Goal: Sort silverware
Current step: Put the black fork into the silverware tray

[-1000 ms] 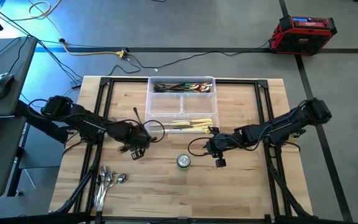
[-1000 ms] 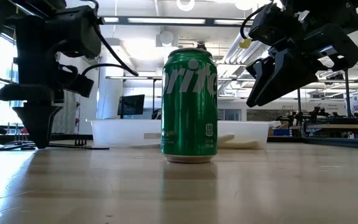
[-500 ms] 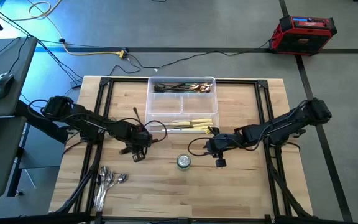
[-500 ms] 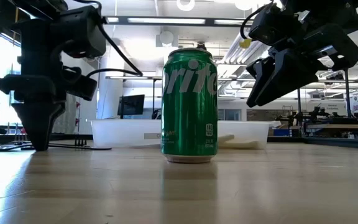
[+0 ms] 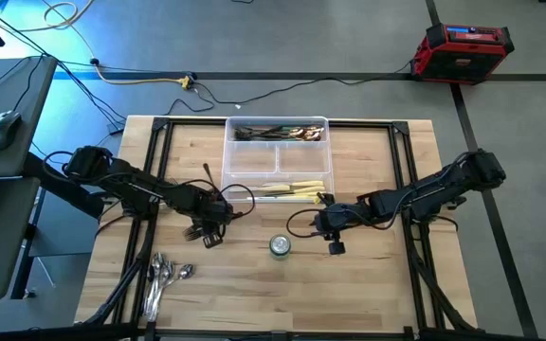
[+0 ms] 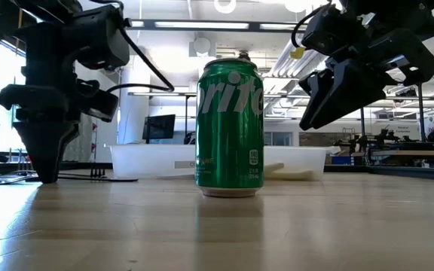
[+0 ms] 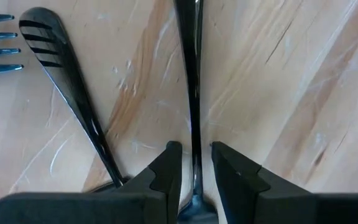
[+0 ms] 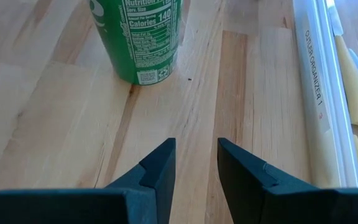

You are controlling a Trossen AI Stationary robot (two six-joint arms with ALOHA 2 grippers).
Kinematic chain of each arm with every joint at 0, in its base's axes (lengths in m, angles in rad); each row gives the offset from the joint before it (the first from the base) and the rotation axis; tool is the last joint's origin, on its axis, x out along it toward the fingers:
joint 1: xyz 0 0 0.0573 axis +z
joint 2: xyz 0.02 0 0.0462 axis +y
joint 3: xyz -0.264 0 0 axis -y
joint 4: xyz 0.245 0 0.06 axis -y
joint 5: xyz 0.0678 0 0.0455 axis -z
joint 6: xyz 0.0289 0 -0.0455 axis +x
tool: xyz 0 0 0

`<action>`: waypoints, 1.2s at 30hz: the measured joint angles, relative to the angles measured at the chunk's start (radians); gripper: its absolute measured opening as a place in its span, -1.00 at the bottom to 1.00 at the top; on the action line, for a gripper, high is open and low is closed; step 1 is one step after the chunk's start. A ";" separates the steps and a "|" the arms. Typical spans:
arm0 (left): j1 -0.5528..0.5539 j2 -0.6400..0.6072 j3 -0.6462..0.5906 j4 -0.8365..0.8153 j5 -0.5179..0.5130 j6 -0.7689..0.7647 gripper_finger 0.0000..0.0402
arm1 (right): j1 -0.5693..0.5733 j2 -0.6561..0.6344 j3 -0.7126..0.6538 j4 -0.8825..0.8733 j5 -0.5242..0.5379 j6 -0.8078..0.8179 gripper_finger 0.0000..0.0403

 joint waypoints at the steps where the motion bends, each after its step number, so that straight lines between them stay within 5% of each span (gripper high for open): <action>1: -0.002 0.000 0.005 -0.006 0.000 -0.001 -0.63 | 0.000 0.000 0.000 0.000 0.000 0.000 -0.49; 16: 0.004 -0.006 -0.042 0.034 0.019 -0.104 -0.46 | 0.000 0.000 0.000 -0.004 0.000 0.001 -0.49; 29: 0.016 -0.003 0.129 -0.181 0.017 -0.070 -0.48 | 0.000 0.000 0.000 -0.003 0.001 0.001 -0.49; 36: 0.015 0.002 0.072 -0.087 -0.018 -0.097 -0.47 | 0.004 0.000 0.000 -0.003 0.000 0.002 -0.49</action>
